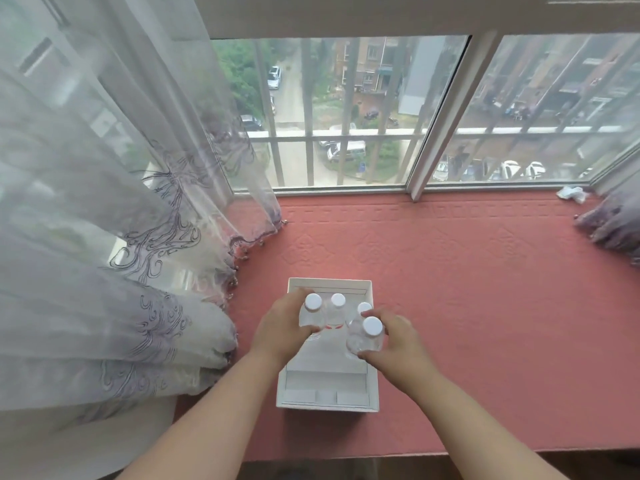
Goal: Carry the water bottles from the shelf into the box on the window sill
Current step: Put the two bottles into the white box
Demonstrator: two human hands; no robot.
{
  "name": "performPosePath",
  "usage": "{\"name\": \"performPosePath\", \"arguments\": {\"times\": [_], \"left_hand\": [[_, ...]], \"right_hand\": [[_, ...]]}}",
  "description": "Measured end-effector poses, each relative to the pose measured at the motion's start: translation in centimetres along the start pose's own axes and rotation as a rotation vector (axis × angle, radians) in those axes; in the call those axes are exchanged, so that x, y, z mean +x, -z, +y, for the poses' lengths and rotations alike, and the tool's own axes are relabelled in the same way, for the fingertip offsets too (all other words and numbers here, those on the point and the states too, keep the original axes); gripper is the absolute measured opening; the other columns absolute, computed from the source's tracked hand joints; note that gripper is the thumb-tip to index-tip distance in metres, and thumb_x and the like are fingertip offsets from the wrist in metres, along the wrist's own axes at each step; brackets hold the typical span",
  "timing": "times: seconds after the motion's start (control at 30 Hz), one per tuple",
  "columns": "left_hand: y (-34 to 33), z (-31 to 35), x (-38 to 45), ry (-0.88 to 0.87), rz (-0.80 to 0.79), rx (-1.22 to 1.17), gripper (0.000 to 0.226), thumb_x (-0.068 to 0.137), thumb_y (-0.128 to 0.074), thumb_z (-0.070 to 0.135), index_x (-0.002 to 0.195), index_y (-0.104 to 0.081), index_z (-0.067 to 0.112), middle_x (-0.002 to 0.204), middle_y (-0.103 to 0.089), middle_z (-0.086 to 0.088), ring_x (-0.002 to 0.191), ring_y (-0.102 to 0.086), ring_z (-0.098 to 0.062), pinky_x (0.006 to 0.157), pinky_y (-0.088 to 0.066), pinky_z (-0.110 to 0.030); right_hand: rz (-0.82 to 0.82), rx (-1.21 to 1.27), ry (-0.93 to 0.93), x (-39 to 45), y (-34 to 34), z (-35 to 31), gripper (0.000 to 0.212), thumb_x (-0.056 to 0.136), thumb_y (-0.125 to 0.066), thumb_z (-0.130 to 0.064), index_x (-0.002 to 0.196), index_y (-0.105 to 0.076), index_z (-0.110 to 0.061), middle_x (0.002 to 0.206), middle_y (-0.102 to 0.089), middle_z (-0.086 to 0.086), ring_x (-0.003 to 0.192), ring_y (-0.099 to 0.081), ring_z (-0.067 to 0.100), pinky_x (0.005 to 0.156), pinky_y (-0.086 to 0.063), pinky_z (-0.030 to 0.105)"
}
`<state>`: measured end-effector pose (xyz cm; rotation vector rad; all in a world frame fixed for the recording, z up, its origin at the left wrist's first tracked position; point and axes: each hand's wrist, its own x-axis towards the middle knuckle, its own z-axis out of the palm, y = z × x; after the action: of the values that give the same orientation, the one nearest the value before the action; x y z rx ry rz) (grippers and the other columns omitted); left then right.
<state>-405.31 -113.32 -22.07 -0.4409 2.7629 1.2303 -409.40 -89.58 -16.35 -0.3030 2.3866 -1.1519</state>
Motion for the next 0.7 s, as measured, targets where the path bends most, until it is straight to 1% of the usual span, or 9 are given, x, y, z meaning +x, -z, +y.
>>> {"name": "performPosePath", "arguments": {"times": [0.1, 0.13, 0.23, 0.3, 0.37, 0.43, 0.53, 0.63, 0.7], "left_hand": [[-0.9, -1.3, 0.9, 0.014, -0.014, -0.017, 0.059, 0.068, -0.082, 0.037, 0.118, -0.053, 0.045, 0.113, -0.059, 0.026, 0.109, -0.056, -0.007, 0.088, -0.053, -0.04], [-1.1, -1.7, 1.3, 0.021, -0.013, -0.025, 0.059, 0.068, -0.083, 0.036, 0.119, -0.053, 0.044, 0.114, -0.059, 0.026, 0.109, -0.056, -0.007, 0.088, -0.053, -0.039], [-1.4, -2.5, 2.2, 0.058, 0.002, -0.051, 0.059, 0.069, -0.085, 0.03, 0.119, -0.055, 0.042, 0.115, -0.059, 0.025, 0.11, -0.056, -0.007, 0.09, -0.05, -0.035], [-1.5, -3.0, 2.9, 0.096, -0.013, -0.058, 0.06, 0.069, -0.086, 0.026, 0.118, -0.056, 0.041, 0.116, -0.06, 0.024, 0.11, -0.055, -0.007, 0.092, -0.048, -0.031], [-1.7, -3.4, 3.5, 0.12, -0.03, -0.056, 0.062, 0.069, -0.086, 0.023, 0.119, -0.055, 0.041, 0.118, -0.059, 0.023, 0.111, -0.054, -0.006, 0.094, -0.046, -0.03], [-1.9, -4.0, 4.0, 0.138, -0.052, -0.047, 0.063, 0.07, -0.086, 0.021, 0.121, -0.054, 0.039, 0.12, -0.059, 0.02, 0.112, -0.053, -0.007, 0.097, -0.044, -0.029], [-2.4, -4.8, 4.3, 0.16, -0.083, -0.055, 0.058, 0.071, -0.085, 0.018, 0.115, -0.054, 0.04, 0.115, -0.06, 0.018, 0.108, -0.055, -0.01, 0.094, -0.045, -0.03], [-3.2, -5.7, 3.9, 0.171, -0.092, -0.046, 0.058, 0.071, -0.084, 0.019, 0.115, -0.053, 0.041, 0.116, -0.058, 0.017, 0.109, -0.056, -0.01, 0.095, -0.046, -0.031], [-3.4, -6.1, 3.4, 0.177, -0.086, -0.033, 0.056, 0.074, -0.083, 0.022, 0.12, -0.053, 0.038, 0.12, -0.056, 0.017, 0.11, -0.053, -0.008, 0.095, -0.043, -0.028]], "right_hand": [[-0.008, -0.013, -0.038, 0.7, -0.6, 0.8, 0.048, 0.071, -0.081, -0.013, 0.106, -0.058, -0.036, 0.101, -0.057, -0.01, 0.092, -0.047, -0.023, 0.069, -0.038, 0.001], [-0.014, -0.025, -0.049, 1.0, -0.8, 1.1, 0.05, 0.07, -0.081, -0.016, 0.108, -0.058, -0.038, 0.105, -0.058, -0.008, 0.096, -0.048, -0.019, 0.07, -0.039, 0.002], [-0.032, -0.056, -0.097, 1.8, -1.8, 2.3, 0.055, 0.065, -0.08, -0.023, 0.112, -0.058, -0.043, 0.114, -0.056, -0.004, 0.103, -0.051, 0.002, 0.073, -0.038, 0.01], [-0.058, -0.059, -0.124, 2.2, -2.2, 2.8, 0.058, 0.066, -0.08, -0.022, 0.114, -0.057, -0.045, 0.117, -0.052, -0.004, 0.108, -0.048, 0.008, 0.076, -0.037, 0.013], [-0.076, -0.055, -0.134, 2.6, -2.6, 3.2, 0.059, 0.067, -0.08, -0.021, 0.115, -0.055, -0.046, 0.117, -0.049, -0.006, 0.109, -0.047, 0.009, 0.076, -0.037, 0.013], [-0.08, -0.065, -0.135, 3.0, -2.9, 3.4, 0.059, 0.066, -0.079, -0.021, 0.11, -0.053, -0.051, 0.116, -0.049, -0.006, 0.107, -0.05, 0.009, 0.074, -0.039, 0.015], [-0.09, -0.082, -0.141, 3.6, -3.3, 3.6, 0.059, 0.063, -0.077, -0.021, 0.103, -0.049, -0.055, 0.113, -0.051, -0.006, 0.101, -0.053, 0.007, 0.071, -0.042, 0.02], [-0.085, -0.111, -0.149, 4.0, -3.4, 3.8, 0.056, 0.062, -0.075, -0.02, 0.101, -0.05, -0.051, 0.105, -0.054, -0.006, 0.098, -0.054, 0.011, 0.067, -0.043, 0.023], [-0.089, -0.123, -0.156, 4.1, -3.6, 3.8, 0.053, 0.063, -0.075, -0.019, 0.101, -0.05, -0.047, 0.102, -0.054, -0.006, 0.094, -0.054, 0.01, 0.063, -0.041, 0.021]]}}
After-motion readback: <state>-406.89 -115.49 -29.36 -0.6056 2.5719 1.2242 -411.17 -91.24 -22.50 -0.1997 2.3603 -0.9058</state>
